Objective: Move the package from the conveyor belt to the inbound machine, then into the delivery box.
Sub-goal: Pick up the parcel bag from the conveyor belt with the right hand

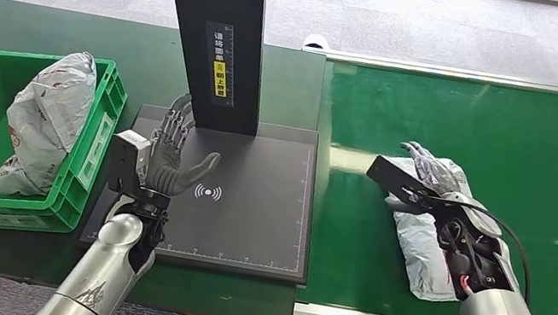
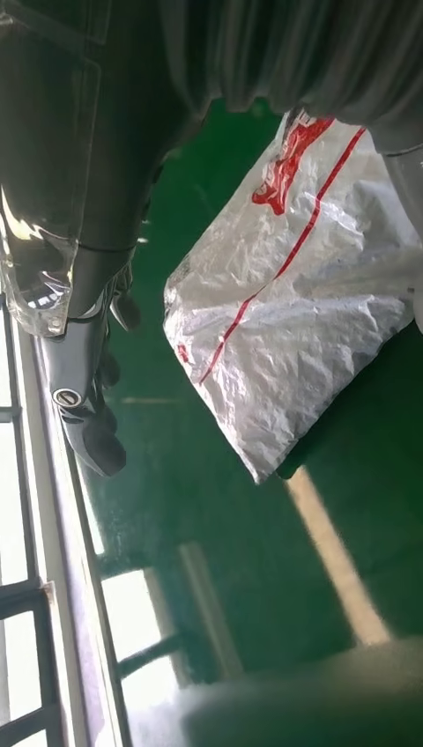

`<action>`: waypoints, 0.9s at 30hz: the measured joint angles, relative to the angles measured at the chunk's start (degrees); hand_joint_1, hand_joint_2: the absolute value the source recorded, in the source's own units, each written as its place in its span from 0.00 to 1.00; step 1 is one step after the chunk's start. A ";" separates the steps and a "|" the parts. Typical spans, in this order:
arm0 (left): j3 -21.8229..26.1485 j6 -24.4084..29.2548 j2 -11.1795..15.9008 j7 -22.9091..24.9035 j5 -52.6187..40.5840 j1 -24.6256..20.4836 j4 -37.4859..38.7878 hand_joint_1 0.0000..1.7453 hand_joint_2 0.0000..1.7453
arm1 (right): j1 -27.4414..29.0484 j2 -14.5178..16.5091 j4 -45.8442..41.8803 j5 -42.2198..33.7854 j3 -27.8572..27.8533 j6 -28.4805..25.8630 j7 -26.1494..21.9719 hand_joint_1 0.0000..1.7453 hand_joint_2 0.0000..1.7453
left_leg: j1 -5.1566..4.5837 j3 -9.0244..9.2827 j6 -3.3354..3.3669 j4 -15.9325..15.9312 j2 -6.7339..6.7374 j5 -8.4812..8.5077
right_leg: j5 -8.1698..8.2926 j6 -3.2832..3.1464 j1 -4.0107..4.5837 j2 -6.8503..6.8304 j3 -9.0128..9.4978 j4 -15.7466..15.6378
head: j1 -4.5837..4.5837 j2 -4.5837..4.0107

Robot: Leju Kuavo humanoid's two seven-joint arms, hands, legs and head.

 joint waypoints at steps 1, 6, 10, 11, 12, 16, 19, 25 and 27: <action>0.00 -0.01 0.08 -0.05 0.08 0.02 0.00 0.00 1.00 | 0.09 -0.15 0.11 0.67 0.57 0.74 -0.07 0.00 1.00 | 0.00 0.00 0.00 0.00 0.00 0.00 | 0.00 0.00 0.00 0.00 0.00 0.00 | 0.00 0.00; -0.02 0.23 0.74 -0.20 1.04 0.51 -0.03 0.00 1.00 | 1.75 -1.67 0.46 2.31 4.54 4.88 -0.86 0.00 1.00 | 0.00 -0.01 0.00 0.00 -0.02 0.00 | 0.00 0.00 0.00 -0.01 0.00 0.00 | 0.00 0.00; -0.12 0.31 1.21 -0.11 1.32 1.34 -0.32 0.00 1.00 | 3.11 -4.38 0.48 3.08 7.57 8.12 1.74 0.00 1.00 | -0.02 -0.02 0.02 0.01 -0.04 -0.01 | 0.00 0.00 -0.01 -0.04 -0.01 -0.01 | 0.00 0.00; -0.20 0.28 1.28 -0.05 1.40 1.50 -0.38 0.00 1.00 | 3.38 -5.32 0.48 3.04 8.36 9.27 2.42 0.00 1.00 | -0.02 -0.04 0.02 0.01 -0.06 -0.01 | 0.00 0.01 -0.03 -0.06 0.00 -0.01 | 0.01 -0.01; -0.33 0.26 1.34 0.03 1.50 1.60 -0.40 0.00 1.00 | 3.63 -6.21 0.48 2.67 9.09 10.75 2.91 0.00 1.00 | -0.03 -0.04 0.02 0.01 -0.06 -0.02 | 0.00 0.01 -0.04 -0.08 0.00 -0.01 | 0.00 0.00; -1.17 0.19 1.41 0.42 1.76 1.70 -0.42 0.00 1.00 | 4.50 -9.06 0.27 -0.14 11.89 18.40 3.37 0.00 1.00 | -0.05 -0.04 0.04 0.01 -0.04 -0.03 | 0.00 0.01 -0.07 -0.07 0.00 -0.02 | -0.01 0.00; -1.60 0.49 1.41 0.69 1.83 1.74 -0.42 0.00 1.00 | 4.55 -10.35 -0.39 -1.19 13.85 20.80 3.38 0.00 1.00 | -0.05 -0.02 0.04 0.01 -0.05 -0.02 | 0.00 0.01 -0.07 -0.08 0.00 -0.02 | 0.00 0.00; -1.80 0.91 1.41 1.20 1.85 2.23 -0.49 0.00 1.00 | 4.30 -12.04 -1.90 -1.94 17.98 22.59 4.15 0.00 1.00 | -0.05 0.00 0.03 0.01 -0.05 -0.01 | 0.00 0.01 -0.07 -0.08 0.02 -0.01 | -0.01 0.00; -1.94 0.98 1.41 1.37 1.84 2.31 -0.52 0.00 1.00 | 4.15 -13.15 -2.79 -3.43 19.83 24.54 3.81 0.00 1.00 | -0.06 0.00 0.04 0.02 -0.08 -0.01 | 0.00 0.02 -0.08 -0.10 0.03 -0.02 | -0.01 0.00</action>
